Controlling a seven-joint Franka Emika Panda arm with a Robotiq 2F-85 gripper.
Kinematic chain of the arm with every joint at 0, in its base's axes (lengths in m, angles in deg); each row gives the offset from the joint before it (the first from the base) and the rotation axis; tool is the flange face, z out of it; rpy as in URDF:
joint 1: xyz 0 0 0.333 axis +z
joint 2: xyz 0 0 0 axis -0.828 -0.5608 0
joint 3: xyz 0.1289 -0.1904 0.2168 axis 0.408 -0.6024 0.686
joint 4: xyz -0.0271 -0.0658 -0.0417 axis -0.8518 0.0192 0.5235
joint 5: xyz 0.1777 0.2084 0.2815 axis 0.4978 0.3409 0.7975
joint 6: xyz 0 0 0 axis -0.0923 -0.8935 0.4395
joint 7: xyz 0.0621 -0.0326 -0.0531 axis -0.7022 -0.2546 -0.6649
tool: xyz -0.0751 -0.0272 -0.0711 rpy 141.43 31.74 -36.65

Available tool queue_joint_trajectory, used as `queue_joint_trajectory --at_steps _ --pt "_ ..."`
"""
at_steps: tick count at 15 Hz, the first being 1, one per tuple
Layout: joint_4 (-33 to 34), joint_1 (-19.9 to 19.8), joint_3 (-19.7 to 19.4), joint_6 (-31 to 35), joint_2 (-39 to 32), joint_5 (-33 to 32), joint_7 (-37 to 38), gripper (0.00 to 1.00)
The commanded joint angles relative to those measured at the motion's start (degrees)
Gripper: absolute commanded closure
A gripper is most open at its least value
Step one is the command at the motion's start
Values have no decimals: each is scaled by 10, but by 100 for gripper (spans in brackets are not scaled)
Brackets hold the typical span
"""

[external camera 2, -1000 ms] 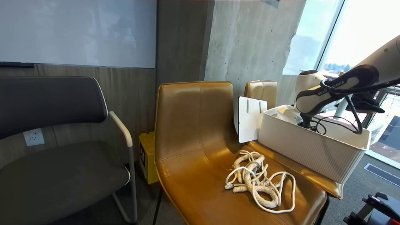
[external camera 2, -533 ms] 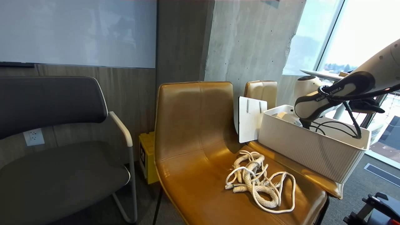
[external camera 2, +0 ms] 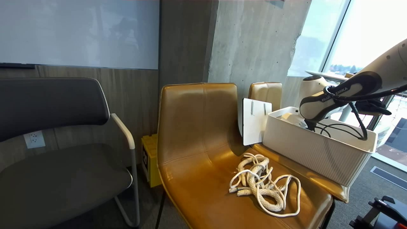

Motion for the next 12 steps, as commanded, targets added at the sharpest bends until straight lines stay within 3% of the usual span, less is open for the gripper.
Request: queue_joint_trajectory --at_steps 1,12 --pt "0 -1 -1 -7 3 8 -1 99" --pt "-19 14 1 -16 50 5 -8 100"
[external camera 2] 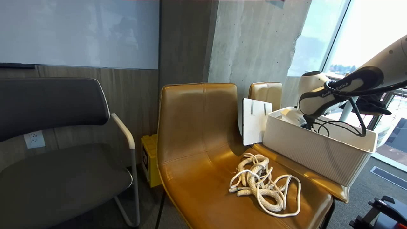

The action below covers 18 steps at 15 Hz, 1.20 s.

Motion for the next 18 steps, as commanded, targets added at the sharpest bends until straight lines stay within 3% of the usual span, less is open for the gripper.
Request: queue_joint_trajectory --at_steps 1,3,4,7,15,18 --pt "-20 12 -2 -17 43 1 -6 100" --pt "-17 15 -4 -16 50 -5 -7 100" --pt "-16 15 -4 -15 52 -6 -8 74" --pt "-2 12 -3 -20 43 -7 -10 60" --pt "41 -7 -2 -27 -10 -3 -14 1" --pt "59 -17 -4 -29 -29 -1 -17 0"
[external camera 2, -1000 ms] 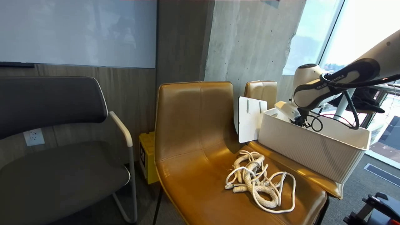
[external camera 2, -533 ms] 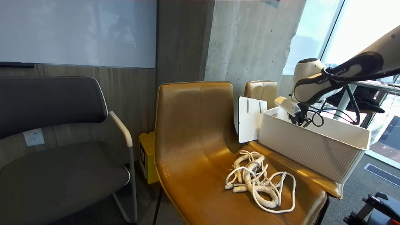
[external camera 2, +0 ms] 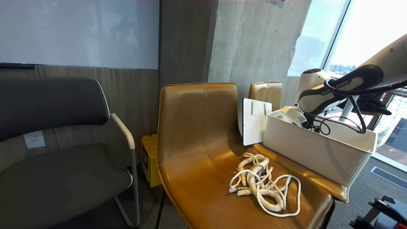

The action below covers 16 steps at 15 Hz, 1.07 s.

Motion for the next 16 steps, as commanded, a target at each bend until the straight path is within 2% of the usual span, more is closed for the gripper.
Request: queue_joint_trajectory --at_steps 1,6,8,16 --pt "46 -16 -3 -17 -31 2 -13 0" --pt "68 -27 -2 -23 -54 3 -22 0" --pt "71 -29 -1 -24 -59 4 -25 26" --pt "81 -25 2 -49 -62 3 -31 88"
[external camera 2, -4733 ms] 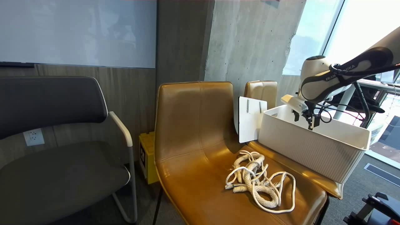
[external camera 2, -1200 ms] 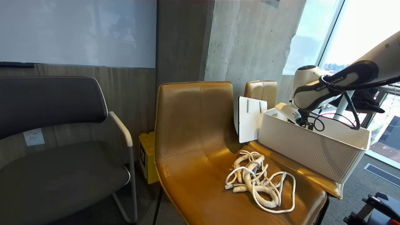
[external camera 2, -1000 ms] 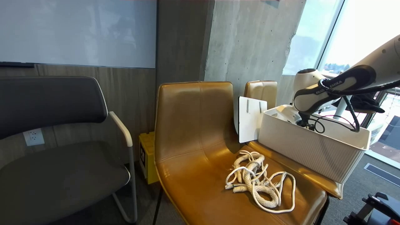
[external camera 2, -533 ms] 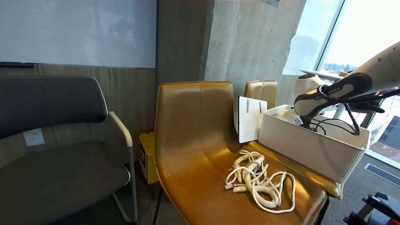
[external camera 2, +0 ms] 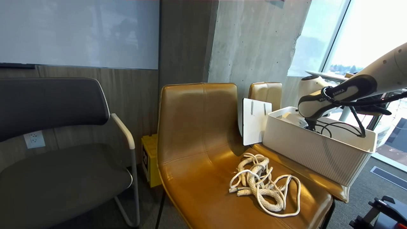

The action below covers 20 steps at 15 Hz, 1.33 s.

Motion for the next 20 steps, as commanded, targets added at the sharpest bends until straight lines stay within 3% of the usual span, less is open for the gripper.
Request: queue_joint_trajectory --at_steps 1,2,7,15,20 --pt "21 -1 2 -12 -9 2 -10 94" --pt "21 -1 2 -14 -7 2 -11 100" --pt "-2 11 10 -22 35 1 -21 97" --pt "-27 66 16 -100 179 -12 -72 97" --pt "-63 105 14 -106 277 -59 -75 97"
